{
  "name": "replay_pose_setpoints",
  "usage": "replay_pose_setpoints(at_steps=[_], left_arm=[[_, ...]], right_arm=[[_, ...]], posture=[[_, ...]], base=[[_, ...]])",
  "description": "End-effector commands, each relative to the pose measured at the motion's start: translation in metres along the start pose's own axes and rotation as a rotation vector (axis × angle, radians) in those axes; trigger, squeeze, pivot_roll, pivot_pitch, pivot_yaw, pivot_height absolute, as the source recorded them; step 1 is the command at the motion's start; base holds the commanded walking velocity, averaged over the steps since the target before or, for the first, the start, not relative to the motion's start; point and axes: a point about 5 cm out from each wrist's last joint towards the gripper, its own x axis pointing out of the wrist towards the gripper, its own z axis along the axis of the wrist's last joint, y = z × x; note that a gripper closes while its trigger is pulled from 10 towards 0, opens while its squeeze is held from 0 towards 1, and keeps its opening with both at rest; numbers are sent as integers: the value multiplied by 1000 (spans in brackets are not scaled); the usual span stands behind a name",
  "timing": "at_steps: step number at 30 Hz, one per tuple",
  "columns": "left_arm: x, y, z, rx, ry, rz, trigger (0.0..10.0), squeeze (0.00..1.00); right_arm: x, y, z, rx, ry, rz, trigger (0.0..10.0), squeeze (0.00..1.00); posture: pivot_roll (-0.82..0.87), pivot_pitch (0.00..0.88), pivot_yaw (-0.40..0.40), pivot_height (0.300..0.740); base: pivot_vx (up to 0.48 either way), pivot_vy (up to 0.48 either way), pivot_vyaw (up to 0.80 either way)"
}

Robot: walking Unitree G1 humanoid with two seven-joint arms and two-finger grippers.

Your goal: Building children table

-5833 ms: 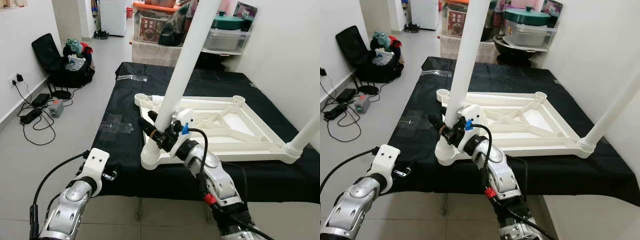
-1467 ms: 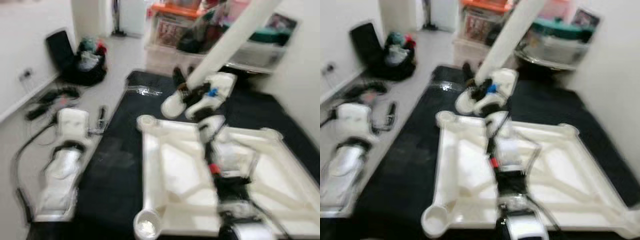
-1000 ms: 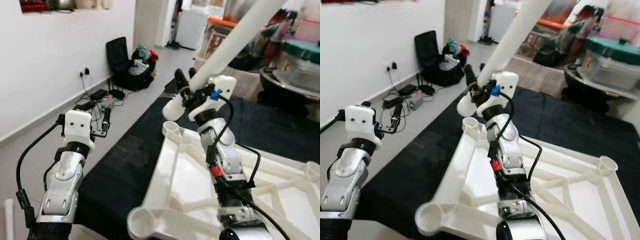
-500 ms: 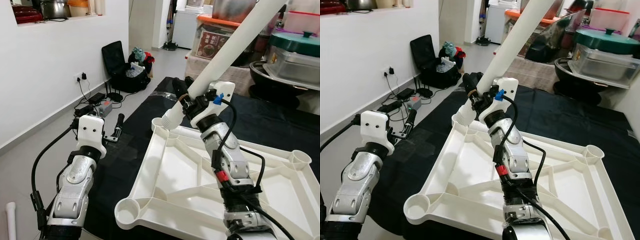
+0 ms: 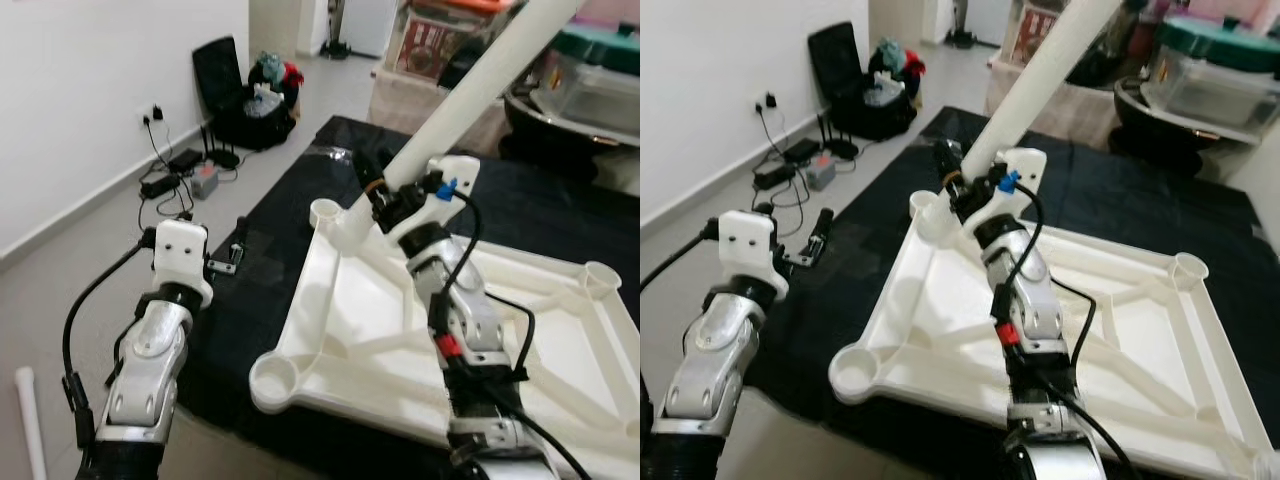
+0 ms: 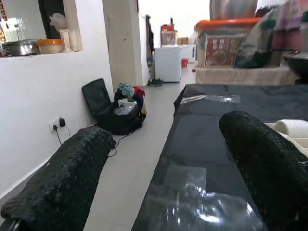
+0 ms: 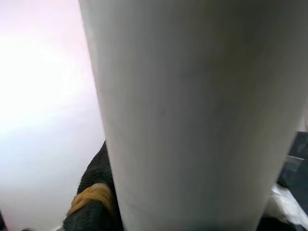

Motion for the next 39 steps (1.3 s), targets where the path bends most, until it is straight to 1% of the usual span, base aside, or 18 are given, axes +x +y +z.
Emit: replay_pose_setpoints(at_steps=[1,10,18,21,24,25,27,28,29,30,31,32,33,35,36,38,39], left_arm=[[-1,-4,0,-11,-5,-12,10000,0],[-2,-3,-2,-14,7,-6,10000,0],[-1,-2,-4,-12,22,-1,10000,0],[-1,-2,-6,-10,30,-1,10000,0],[-3,-2,-8,-8,42,-4,10000,0],[-4,-3,-11,-6,62,-14,10000,0],[-4,-3,-11,-6,62,-14,10000,0],[-7,-6,-22,15,143,-66,10000,0],[-15,-9,-41,94,252,-135,10000,0],[-15,-9,-41,94,252,-135,10000,0],[-24,-9,-54,104,325,-160,10000,0],[-24,-9,-54,104,325,-160,10000,0],[-31,-9,-60,105,358,-185,10000,0],[-31,-9,-60,105,358,-185,10000,0],[-34,-11,-61,91,363,-210,10000,0],[-34,-11,-61,91,363,-210,10000,0],[-38,-19,-58,64,350,-274,10000,0]], right_arm=[[0,-2,7,-3,-25,-1,0,0],[-1,-3,8,-6,-19,3,0,0],[-5,-5,4,-31,9,13,0,0],[-6,-7,3,-48,22,3,0,0],[-7,-10,1,-48,28,-5,0,0],[-7,-10,1,-47,38,2,0,0],[-7,-10,1,-47,38,2,0,0],[-9,-10,-1,-53,56,27,0,0],[-12,-8,-3,-61,79,78,0,0],[-12,-8,-3,-61,79,78,0,0],[-15,-5,-6,-72,102,132,0,0],[-15,-5,-6,-72,102,132,0,0],[-18,-3,-8,-82,122,180,0,0],[-18,-3,-8,-82,122,180,0,0],[-21,0,-10,-84,136,218,0,0],[-21,0,-10,-84,136,218,0,0],[-24,3,-13,-92,154,269,0,0]], posture=[[126,0,-132,740],[125,0,-131,740],[120,0,-131,740],[123,0,-132,740],[124,0,-133,740],[124,0,-133,740],[124,0,-133,740],[124,0,-133,740],[127,0,-132,740],[127,0,-132,740],[118,0,-129,740],[118,0,-129,740],[124,0,-132,740],[124,0,-132,740],[124,0,-132,740],[124,0,-132,740],[130,0,-136,740]], base=[[0,0,0],[0,0,0],[0,0,0],[0,0,800],[0,0,0],[0,0,0],[0,0,0],[0,0,0],[0,0,0],[0,0,0],[0,0,0],[0,0,0],[0,0,0],[0,0,0],[0,0,0],[0,0,0],[0,0,0]])
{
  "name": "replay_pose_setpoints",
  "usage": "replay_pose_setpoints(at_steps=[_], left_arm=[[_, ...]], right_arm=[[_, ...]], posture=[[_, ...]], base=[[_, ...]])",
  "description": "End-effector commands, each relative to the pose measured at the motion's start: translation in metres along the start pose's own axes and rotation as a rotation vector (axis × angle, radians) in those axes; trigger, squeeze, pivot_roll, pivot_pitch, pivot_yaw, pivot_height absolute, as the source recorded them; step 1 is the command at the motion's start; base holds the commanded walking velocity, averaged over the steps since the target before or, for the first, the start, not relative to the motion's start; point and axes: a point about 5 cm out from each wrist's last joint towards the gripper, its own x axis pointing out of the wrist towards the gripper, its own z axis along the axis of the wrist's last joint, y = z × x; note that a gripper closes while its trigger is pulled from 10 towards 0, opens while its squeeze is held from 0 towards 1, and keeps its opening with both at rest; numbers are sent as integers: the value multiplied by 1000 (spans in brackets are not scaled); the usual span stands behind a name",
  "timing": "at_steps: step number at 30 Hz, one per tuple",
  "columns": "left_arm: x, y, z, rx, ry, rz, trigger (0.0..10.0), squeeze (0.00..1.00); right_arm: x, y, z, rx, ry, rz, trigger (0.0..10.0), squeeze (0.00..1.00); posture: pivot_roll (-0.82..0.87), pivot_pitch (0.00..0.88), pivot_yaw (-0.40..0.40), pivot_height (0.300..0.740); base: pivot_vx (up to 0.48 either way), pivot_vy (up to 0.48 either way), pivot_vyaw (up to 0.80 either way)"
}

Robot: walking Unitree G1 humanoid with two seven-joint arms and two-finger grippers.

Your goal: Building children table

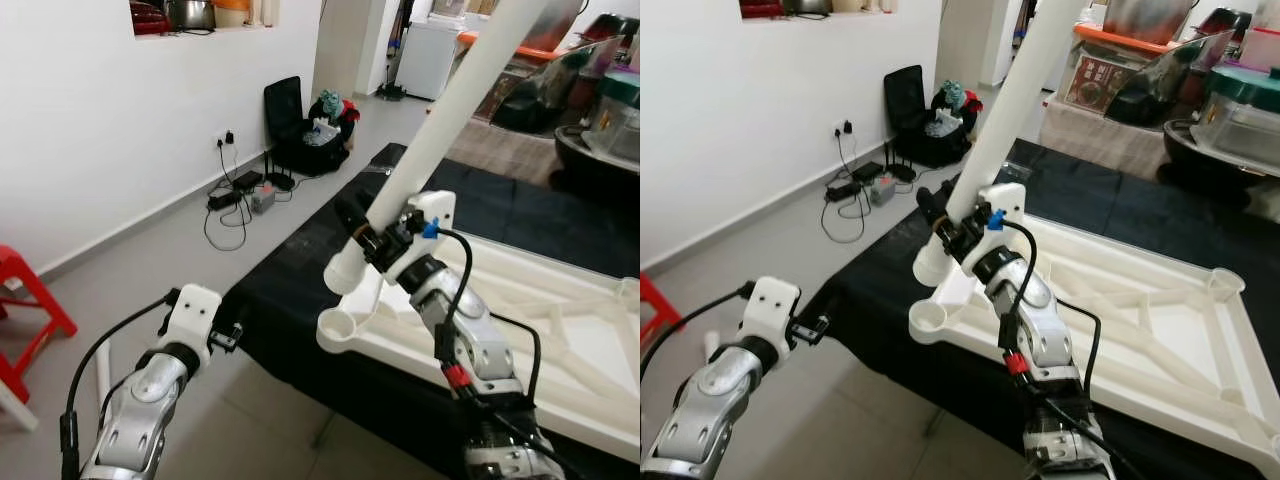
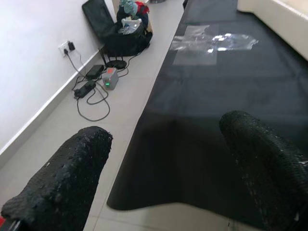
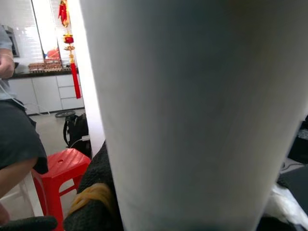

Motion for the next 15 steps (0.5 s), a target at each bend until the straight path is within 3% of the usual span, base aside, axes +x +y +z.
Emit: replay_pose_setpoints(at_steps=[1,3,5,13,15], left_arm=[[-3,-8,2,-2,-10,-67,10000,0],[-9,-26,7,-5,-49,-221,10000,0],[-12,-31,9,-10,-66,-271,10000,0],[-15,-37,12,-27,-83,-347,10000,0],[-18,-43,12,-39,-80,-411,10000,0]], right_arm=[[-2,5,0,-14,10,55,0,0],[-6,12,-7,-26,56,167,0,0],[-8,15,-7,-19,70,221,0,0],[-13,21,-7,-14,87,332,0,0],[-14,25,-11,-19,103,378,0,0]], posture=[[130,0,-136,740],[133,0,-135,740],[133,0,-135,740],[133,0,-134,740],[137,0,-136,740]], base=[[0,0,0],[0,0,0],[0,0,0],[0,0,0],[0,0,0]])
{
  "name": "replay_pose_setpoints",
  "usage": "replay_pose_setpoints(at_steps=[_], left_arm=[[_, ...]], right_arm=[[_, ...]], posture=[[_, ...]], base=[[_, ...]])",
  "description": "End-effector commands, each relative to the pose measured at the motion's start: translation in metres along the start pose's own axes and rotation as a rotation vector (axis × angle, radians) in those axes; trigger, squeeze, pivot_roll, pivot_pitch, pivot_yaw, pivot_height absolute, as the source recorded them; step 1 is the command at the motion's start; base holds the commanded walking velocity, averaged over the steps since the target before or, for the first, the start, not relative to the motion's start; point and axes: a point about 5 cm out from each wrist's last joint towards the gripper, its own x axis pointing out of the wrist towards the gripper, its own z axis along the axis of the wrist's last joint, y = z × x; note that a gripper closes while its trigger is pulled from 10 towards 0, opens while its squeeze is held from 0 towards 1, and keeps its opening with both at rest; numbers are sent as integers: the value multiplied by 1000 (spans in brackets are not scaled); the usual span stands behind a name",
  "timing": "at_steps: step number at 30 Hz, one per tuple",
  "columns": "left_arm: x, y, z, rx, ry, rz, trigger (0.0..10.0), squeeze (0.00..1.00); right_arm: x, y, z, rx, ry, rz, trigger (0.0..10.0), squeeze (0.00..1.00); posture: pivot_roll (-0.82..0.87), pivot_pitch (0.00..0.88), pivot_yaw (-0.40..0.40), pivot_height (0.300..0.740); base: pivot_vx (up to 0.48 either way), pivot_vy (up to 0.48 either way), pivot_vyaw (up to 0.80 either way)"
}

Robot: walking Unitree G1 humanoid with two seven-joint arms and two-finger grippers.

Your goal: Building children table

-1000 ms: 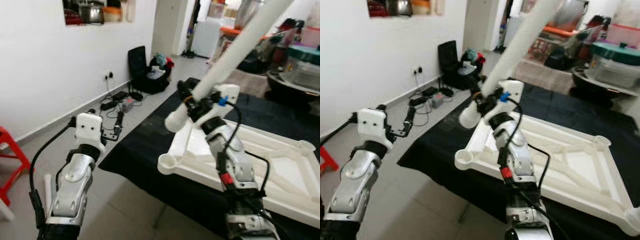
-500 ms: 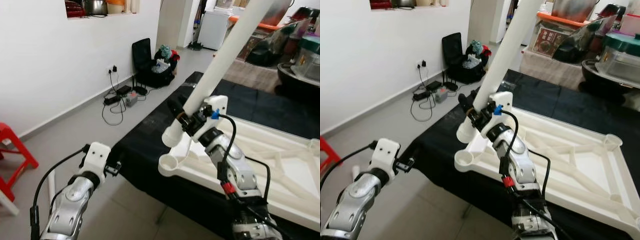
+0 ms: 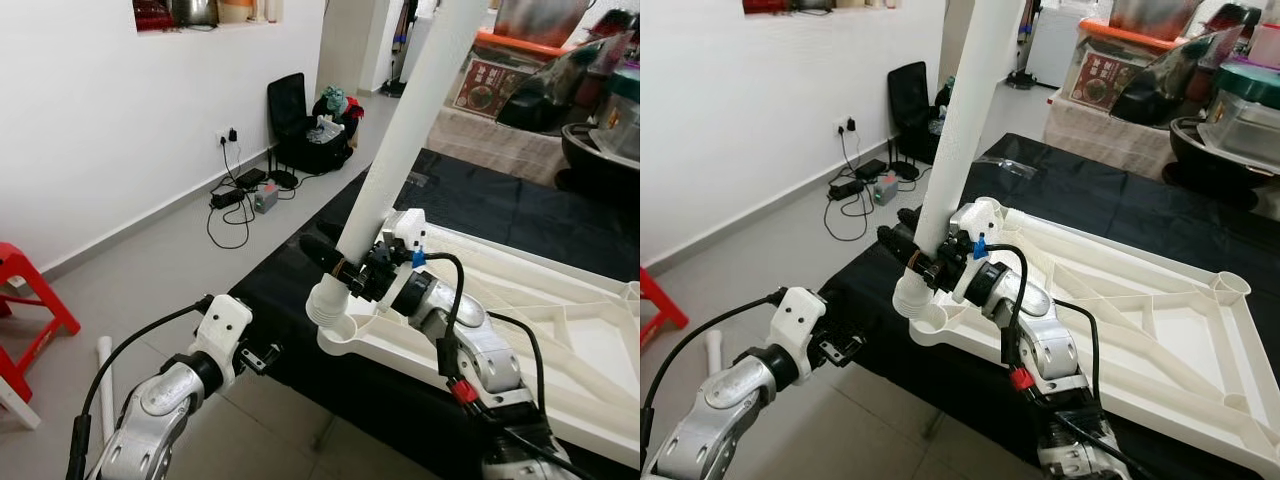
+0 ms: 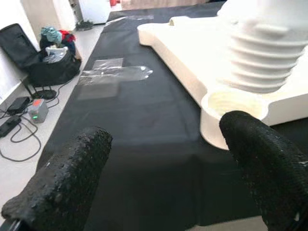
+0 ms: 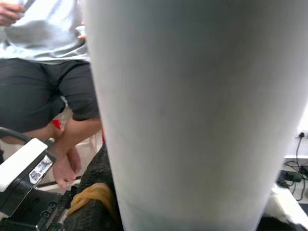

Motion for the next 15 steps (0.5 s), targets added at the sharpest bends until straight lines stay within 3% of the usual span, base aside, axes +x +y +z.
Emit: replay_pose_setpoints(at_steps=[1,9,13,15], left_arm=[[-2,-7,-2,-19,11,-54,10000,0],[-5,-13,-3,-30,21,-109,10000,0],[-6,-13,-3,-32,21,-129,10000,0],[-6,-14,-2,-34,17,-140,10000,0]], right_arm=[[-1,3,-2,0,9,37,0,0],[8,-1,-9,6,14,48,0,0],[15,-11,-11,-11,30,44,0,0],[18,-26,-13,-29,49,-9,0,0]], posture=[[137,0,-136,740],[146,0,-135,740],[156,0,-140,740],[167,0,-147,740]], base=[[0,0,0],[0,0,0],[0,0,0],[0,0,0]])
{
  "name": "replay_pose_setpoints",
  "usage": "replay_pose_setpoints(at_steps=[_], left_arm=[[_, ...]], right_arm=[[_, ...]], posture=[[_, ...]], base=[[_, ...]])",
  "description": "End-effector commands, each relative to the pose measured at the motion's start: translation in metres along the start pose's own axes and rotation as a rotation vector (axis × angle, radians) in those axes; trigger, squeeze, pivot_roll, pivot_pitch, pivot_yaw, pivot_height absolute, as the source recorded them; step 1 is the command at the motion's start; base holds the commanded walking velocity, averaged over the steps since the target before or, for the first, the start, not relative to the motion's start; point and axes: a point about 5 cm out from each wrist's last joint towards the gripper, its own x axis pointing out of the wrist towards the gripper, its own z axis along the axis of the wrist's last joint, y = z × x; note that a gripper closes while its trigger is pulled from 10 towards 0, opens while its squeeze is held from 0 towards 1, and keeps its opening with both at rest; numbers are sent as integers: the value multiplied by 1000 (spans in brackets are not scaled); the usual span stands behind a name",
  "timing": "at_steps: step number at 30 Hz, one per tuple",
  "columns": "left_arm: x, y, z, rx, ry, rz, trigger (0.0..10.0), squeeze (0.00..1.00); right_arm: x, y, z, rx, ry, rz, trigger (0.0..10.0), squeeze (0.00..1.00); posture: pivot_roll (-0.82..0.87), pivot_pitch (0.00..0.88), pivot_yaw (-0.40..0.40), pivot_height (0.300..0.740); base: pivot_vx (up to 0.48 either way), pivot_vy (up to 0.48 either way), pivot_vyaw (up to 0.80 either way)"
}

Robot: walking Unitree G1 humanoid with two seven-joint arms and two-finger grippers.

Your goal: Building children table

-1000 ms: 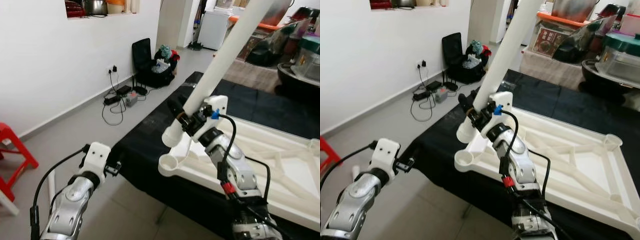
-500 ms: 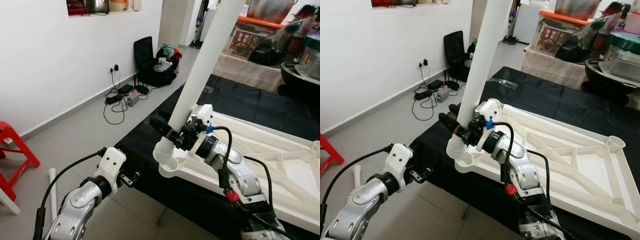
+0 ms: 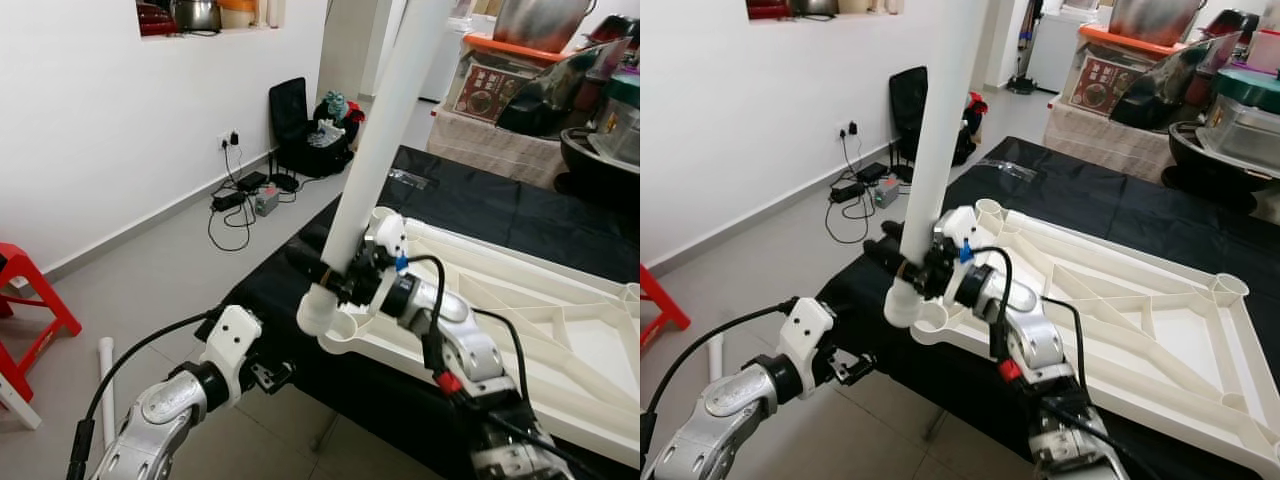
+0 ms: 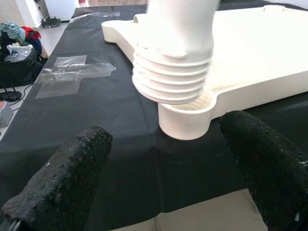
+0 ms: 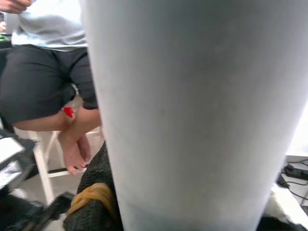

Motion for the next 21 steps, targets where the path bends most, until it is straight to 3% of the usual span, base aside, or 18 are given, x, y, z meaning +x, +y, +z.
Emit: replay_pose_setpoints(at_steps=[1,12,14,16,18,21], left_arm=[[-1,-3,0,-7,5,-25,10000,0],[-2,-5,1,-13,1,-38,10000,0],[-3,-6,3,-16,-1,-49,10000,0],[-3,-6,3,-16,-1,-49,10000,0],[-4,-6,4,-18,-3,-55,10000,0],[-5,-6,4,-19,-3,-58,10000,0]], right_arm=[[-2,-12,2,-26,-1,-53,0,0],[-3,-19,-2,-27,14,-78,0,0],[-14,-21,-14,-15,53,-78,0,0],[-14,-21,-14,-15,53,-78,0,0],[-27,-27,-22,-12,86,-103,0,0],[-33,-31,-24,-13,97,-115,0,0]], posture=[[167,0,-147,740],[170,0,-147,740],[168,0,-142,740],[168,0,-142,740],[162,0,-136,740],[162,0,-136,740]], base=[[0,0,0],[0,0,0],[0,0,0],[0,0,0],[0,0,0],[0,0,0]])
